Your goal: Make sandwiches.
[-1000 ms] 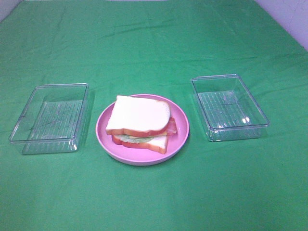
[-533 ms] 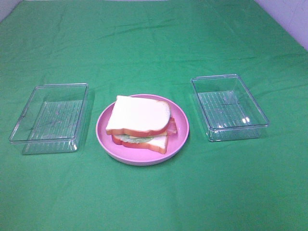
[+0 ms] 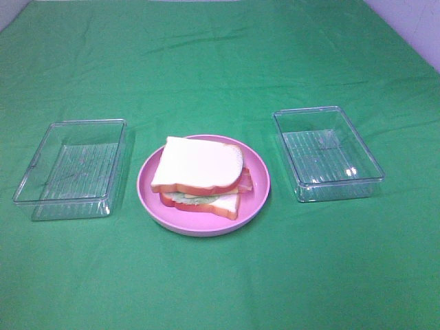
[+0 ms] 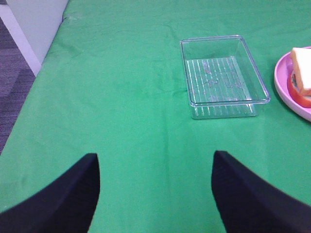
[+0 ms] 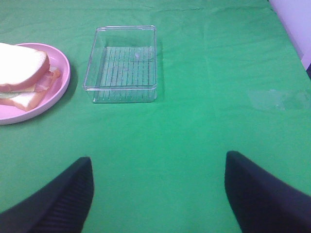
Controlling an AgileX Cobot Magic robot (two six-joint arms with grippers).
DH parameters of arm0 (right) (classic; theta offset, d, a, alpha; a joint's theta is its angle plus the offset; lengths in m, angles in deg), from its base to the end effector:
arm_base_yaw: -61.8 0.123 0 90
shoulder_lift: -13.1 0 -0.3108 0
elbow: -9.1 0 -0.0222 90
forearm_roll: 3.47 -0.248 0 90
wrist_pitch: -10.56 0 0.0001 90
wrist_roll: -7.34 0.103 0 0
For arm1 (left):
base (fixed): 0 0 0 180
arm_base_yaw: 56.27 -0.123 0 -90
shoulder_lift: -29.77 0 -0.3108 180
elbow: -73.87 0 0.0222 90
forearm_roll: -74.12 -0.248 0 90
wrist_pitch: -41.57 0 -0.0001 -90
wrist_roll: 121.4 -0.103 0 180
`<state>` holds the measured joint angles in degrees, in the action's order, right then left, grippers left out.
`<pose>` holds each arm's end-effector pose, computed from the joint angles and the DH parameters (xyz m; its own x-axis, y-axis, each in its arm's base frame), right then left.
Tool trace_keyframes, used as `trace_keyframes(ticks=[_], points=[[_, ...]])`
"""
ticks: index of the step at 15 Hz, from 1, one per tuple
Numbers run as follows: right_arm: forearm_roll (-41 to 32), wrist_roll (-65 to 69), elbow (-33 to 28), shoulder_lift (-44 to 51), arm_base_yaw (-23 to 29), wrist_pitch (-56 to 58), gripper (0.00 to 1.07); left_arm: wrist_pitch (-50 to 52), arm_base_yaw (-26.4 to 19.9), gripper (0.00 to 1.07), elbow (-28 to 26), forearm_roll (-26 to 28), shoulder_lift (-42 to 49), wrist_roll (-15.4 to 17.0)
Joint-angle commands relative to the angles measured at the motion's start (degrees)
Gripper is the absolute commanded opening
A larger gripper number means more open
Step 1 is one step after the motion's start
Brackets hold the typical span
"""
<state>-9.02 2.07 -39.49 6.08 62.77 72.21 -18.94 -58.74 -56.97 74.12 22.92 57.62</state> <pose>-0.0252 0.0083 0.2725 -0.4515 -0.0533 -0.8907 -0.1134 0.9935 -0.0020 -0.0232 -0.0010 0.2710 -0.4468 -0.0022 -0.8946 -0.0355 0.9993 0.0153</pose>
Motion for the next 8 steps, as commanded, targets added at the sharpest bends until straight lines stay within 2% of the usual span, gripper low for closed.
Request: trace_keyframes(ticks=[1,4,5,6,8], points=[[0.11,-0.74,-0.29,1.03,-0.23,-0.74,0.71,0.57,-0.23,0.64,0.06,0.0,1.03,-0.06],[0.11,-0.74,-0.29,0.97,-0.23,-0.74,0.71,0.57,8.37,0.64,0.06,0.0,1.03,-0.06],[0.11,-0.74,-0.29,0.97,-0.23,-0.74,0.71,0.57,8.37,0.64,0.06,0.0,1.03,-0.06],[0.11,-0.74,-0.29,0.97,-0.23,-0.74,0.71,0.57,10.31,0.64,0.06,0.0,1.03,-0.06],[0.11,-0.74,-0.29,0.97,-0.23,-0.74,0.71,0.57,10.2,0.64,0.06,0.0,1.03,-0.06]])
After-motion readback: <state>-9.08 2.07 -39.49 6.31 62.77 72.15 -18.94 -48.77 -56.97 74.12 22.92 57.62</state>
